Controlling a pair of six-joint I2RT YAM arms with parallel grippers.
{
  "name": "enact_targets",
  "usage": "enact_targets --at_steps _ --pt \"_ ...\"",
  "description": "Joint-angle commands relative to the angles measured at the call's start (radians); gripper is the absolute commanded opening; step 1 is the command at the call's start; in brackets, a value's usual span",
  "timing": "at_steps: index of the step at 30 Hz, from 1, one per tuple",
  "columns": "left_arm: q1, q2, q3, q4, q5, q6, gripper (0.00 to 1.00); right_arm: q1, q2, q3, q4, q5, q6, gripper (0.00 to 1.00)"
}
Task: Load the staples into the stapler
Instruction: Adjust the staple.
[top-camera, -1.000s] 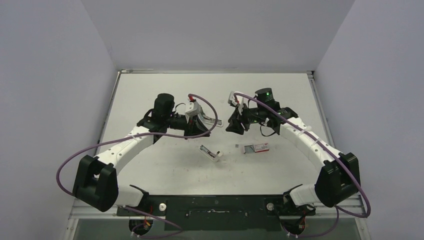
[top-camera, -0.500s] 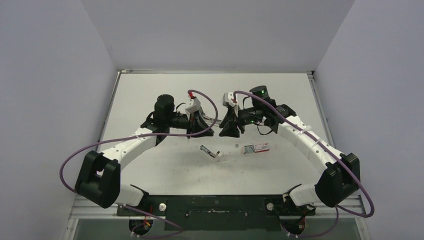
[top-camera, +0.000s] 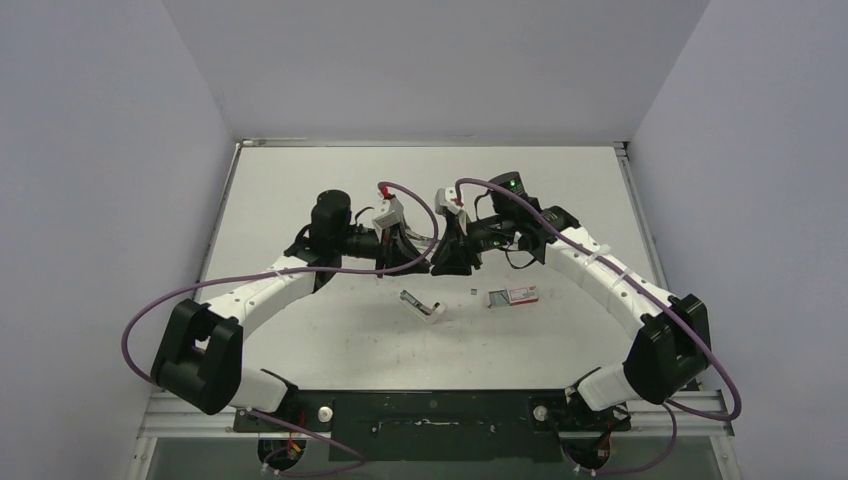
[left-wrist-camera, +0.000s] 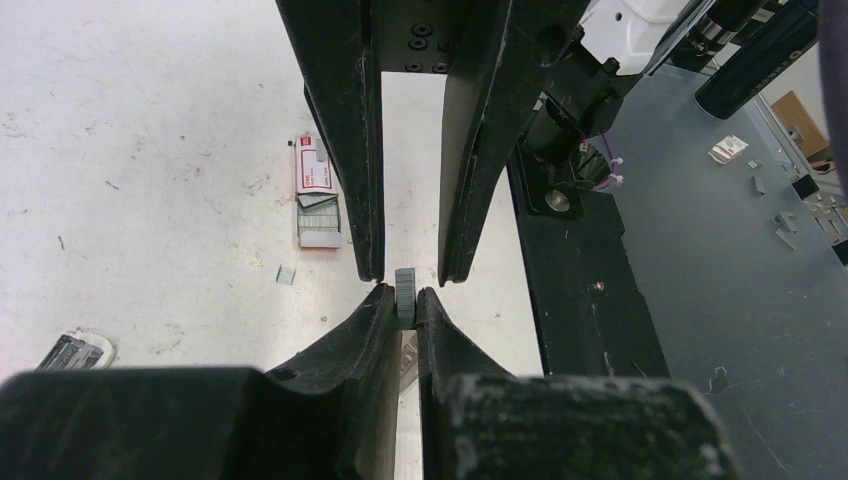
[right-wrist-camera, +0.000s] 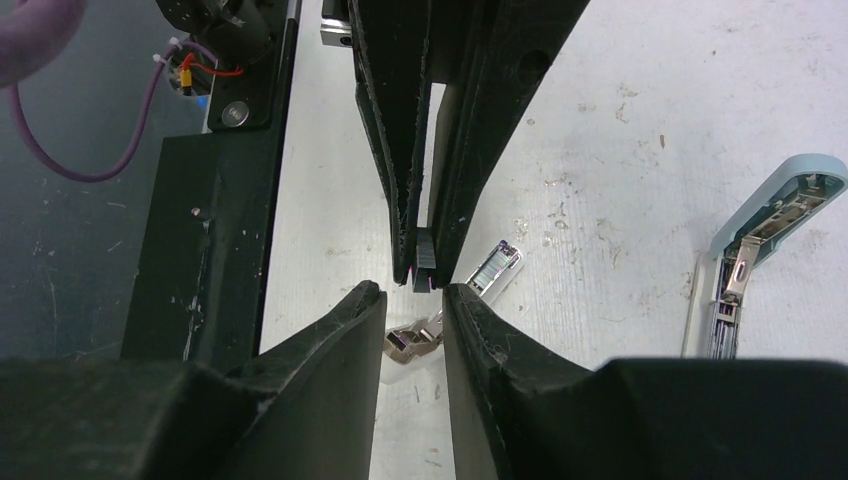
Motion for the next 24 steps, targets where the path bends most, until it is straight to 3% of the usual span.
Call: enact_targets --at_steps 1,24 --pt "-0.01 -0.001 -0.003 0.036 0.022 0.028 0.01 0.003 0.006 0.037 0.053 -0.05 0.021 0.27" --pt "-0.017 -0.009 0.007 -0.028 -0.002 0.109 0.01 0.013 0.019 0.017 0.118 -0.014 0.096 0.1"
